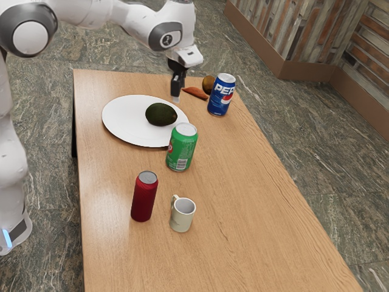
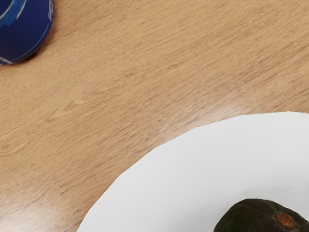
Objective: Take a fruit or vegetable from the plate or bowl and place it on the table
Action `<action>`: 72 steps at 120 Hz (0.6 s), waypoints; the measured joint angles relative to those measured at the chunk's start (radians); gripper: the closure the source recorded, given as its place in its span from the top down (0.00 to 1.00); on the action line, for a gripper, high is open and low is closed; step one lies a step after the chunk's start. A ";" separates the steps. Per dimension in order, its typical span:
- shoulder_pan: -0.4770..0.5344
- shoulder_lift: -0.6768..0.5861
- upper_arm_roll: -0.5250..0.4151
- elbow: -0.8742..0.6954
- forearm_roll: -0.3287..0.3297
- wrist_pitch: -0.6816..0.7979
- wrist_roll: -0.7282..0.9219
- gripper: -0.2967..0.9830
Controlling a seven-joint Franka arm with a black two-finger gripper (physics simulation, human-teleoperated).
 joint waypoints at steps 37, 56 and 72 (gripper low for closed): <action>0.031 -0.031 0.003 -0.027 -0.007 -0.006 0.018 0.77; 0.000 -0.098 0.005 -0.103 -0.038 -0.013 0.024 0.77; -0.022 -0.153 0.005 -0.161 -0.072 -0.016 0.027 0.77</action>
